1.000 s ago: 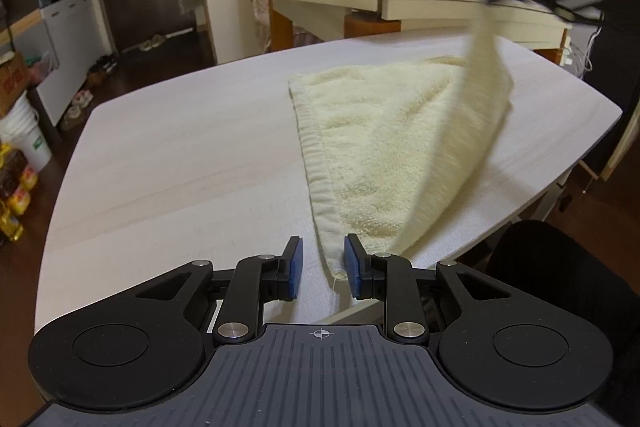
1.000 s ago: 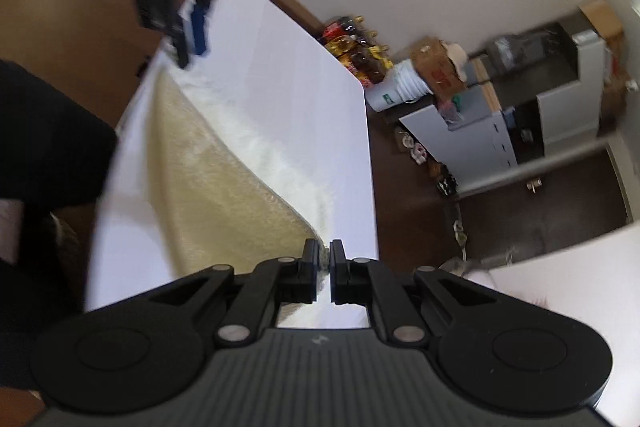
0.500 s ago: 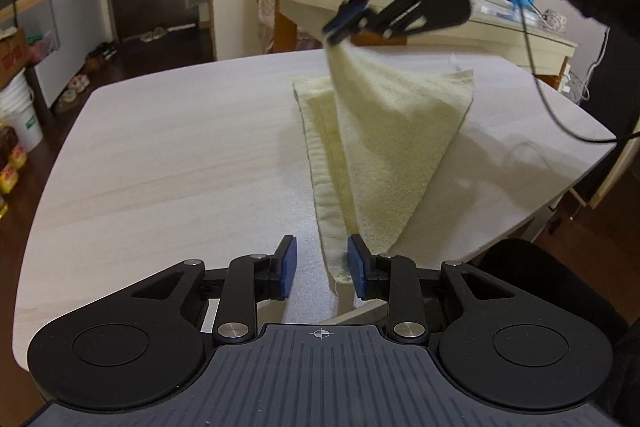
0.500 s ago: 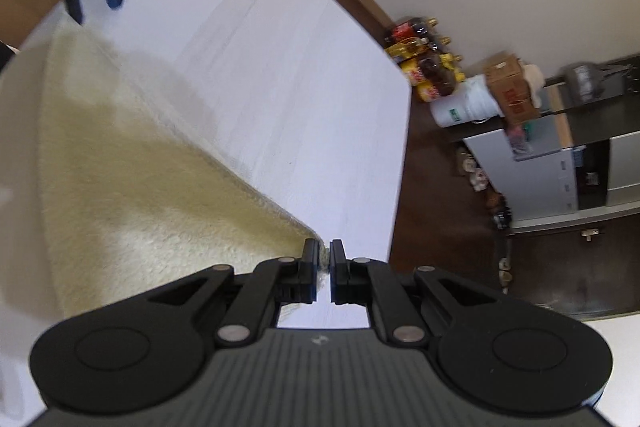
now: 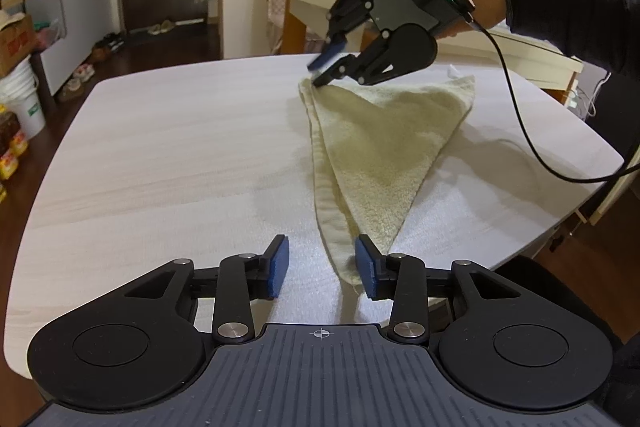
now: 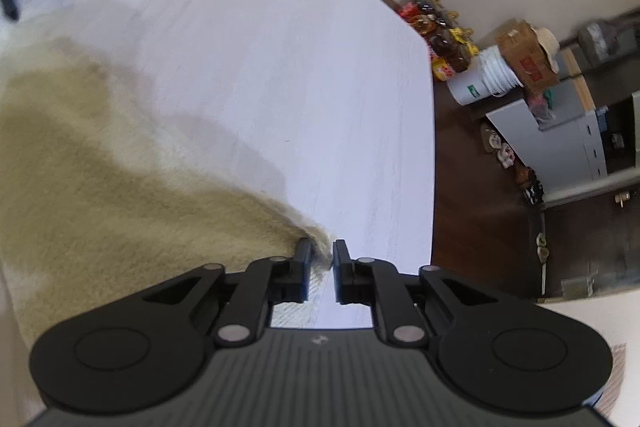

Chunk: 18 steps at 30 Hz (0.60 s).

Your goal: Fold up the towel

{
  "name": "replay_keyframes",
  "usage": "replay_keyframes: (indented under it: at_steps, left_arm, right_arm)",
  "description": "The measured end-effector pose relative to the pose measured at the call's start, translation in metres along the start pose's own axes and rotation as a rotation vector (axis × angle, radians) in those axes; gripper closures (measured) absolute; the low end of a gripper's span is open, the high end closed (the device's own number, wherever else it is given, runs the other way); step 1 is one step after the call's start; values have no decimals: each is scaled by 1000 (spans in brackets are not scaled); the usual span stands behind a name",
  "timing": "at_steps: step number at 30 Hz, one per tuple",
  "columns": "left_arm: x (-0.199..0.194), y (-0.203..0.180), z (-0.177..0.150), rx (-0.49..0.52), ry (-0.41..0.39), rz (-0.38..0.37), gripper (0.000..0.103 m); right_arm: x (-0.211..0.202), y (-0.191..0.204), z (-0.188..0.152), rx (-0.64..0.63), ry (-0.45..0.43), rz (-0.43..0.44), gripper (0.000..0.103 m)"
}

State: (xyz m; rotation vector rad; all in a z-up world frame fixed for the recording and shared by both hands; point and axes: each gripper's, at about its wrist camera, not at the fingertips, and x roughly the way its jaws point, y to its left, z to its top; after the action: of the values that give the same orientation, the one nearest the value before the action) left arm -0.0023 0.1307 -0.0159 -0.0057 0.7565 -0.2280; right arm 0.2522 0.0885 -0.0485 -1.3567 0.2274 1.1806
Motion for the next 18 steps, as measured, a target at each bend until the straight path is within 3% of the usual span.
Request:
replay_keyframes:
  at_steps: [7,11,16,18]
  left_arm:
    - [-9,-8,-5,10,33,-26,61]
    - [-17,-11,-9,29,47,-28,56]
    - [-26,-2,0,40,15,13,51]
    - [-27,0,10,62,-5,22,50]
  right_arm:
    - [-28,-4,-12,126,-27,4,66]
    - [-60,-9,-24,242,-58,-11,61]
    - [-117,-10,-73,594,-82,-61,58]
    - [-128,-7,-89,656,-68,-75,58]
